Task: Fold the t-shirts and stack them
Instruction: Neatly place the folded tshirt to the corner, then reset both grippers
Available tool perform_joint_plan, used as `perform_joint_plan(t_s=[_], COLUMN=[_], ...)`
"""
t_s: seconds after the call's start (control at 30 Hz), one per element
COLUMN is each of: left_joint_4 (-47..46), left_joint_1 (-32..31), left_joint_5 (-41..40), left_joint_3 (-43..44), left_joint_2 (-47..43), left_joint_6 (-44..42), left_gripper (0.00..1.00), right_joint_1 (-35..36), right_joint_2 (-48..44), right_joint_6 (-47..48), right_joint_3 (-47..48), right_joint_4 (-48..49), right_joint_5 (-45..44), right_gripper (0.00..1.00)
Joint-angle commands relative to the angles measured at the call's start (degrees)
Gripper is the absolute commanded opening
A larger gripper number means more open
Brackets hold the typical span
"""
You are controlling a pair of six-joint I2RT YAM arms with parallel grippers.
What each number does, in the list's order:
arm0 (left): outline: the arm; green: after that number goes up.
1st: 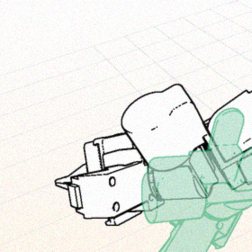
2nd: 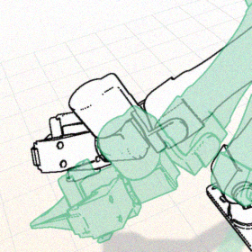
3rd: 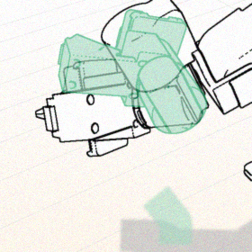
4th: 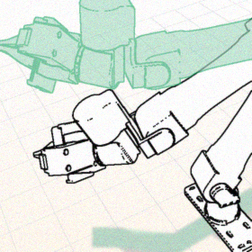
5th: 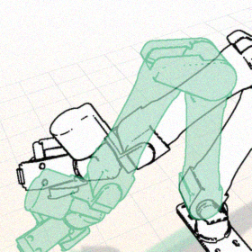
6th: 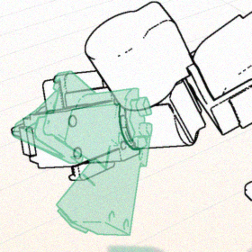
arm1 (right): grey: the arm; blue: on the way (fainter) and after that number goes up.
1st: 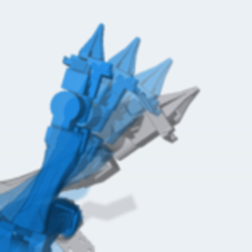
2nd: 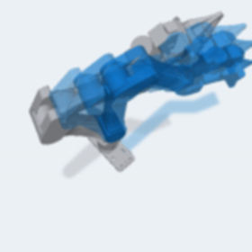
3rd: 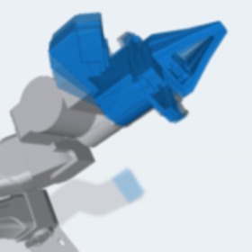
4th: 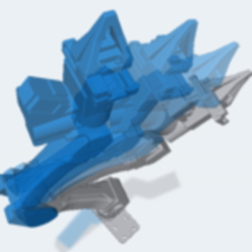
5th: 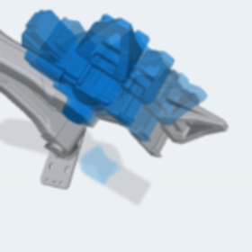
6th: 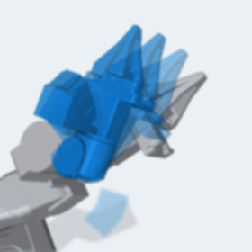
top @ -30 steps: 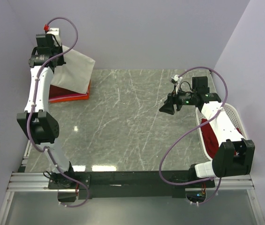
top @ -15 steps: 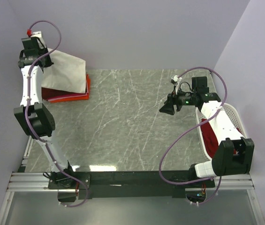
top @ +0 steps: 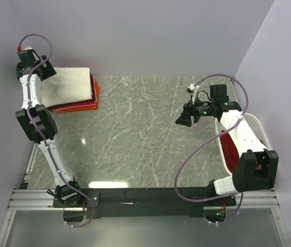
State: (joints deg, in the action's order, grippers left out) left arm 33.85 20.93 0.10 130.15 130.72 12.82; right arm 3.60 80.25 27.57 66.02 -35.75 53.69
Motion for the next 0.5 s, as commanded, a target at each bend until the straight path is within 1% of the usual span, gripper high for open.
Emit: perform_joint_plan(t_s=[0.0,0.03,0.1,0.13,0.2,0.23,0.27,0.3,0.33,0.37,0.4,0.43,0.47], left_joint_4=[1.2,0.3,-3.4,-4.6,-4.5,-5.2,-6.1,-8.8,-10.4,-11.6,-13.8,-14.7,-15.6], left_joint_1=[1.8,0.7,-0.4,-1.5,-1.3,-1.2,-1.1,-0.9,-0.5,-0.4,-0.3,-0.1,-0.1], left_joint_5=[0.6,0.1,0.1,-2.4,-1.4,0.7,2.3,5.6,8.6,14.6,17.8,21.2,28.4], left_joint_3=[5.3,2.7,-0.6,-3.8,-5.7,-10.0,-13.0,-16.6,-23.7,-27.1,-30.2,-35.6,-38.2], left_joint_2=[-1.0,-5.9,-11.9,-17.5,-22.1,-26.6,-29.1,-31.5,-36.0,-38.0,-39.7,-42.4,-43.6], left_joint_6=[6.4,5.8,4.8,3.6,4.5,5.1,5.7,6.2,7.8,8.9,9.9,11.4,12.0], left_gripper=[1.0,0.99,1.0,0.99,0.99,0.99,0.99,0.99,1.0,1.0,0.99,1.0,0.97], right_joint_1=[-0.4,-0.4,-0.4,-0.4,-0.3,-0.5,-0.6,-0.5,-0.7,-0.7,-0.7,-0.9,-1.0], right_joint_2=[0.2,0.1,0.1,0.0,-0.5,-1.1,-1.6,-2.1,-3.0,-3.5,-4.0,-4.9,-5.4], right_joint_6=[1.3,1.4,1.7,2.0,2.1,2.2,2.3,2.2,2.2,2.1,2.2,2.2,2.1], right_joint_3=[0.9,1.0,1.2,1.2,1.0,1.0,0.8,0.3,0.1,-0.1,-0.4,-0.6,-0.7], right_joint_4=[-0.4,-0.4,-0.6,-0.6,-0.2,0.0,0.5,0.9,1.3,2.0,2.4,2.7,3.5], right_joint_5=[-1.6,-1.9,-3.5,-4.0,-5.6,-7.1,-7.6,-8.2,-9.0,-9.7,-10.4,-11.1,-12.9], right_gripper=[0.72,0.72,0.72,0.72,0.72,0.72,0.72,0.72,0.72,0.72,0.72,0.72,0.72])
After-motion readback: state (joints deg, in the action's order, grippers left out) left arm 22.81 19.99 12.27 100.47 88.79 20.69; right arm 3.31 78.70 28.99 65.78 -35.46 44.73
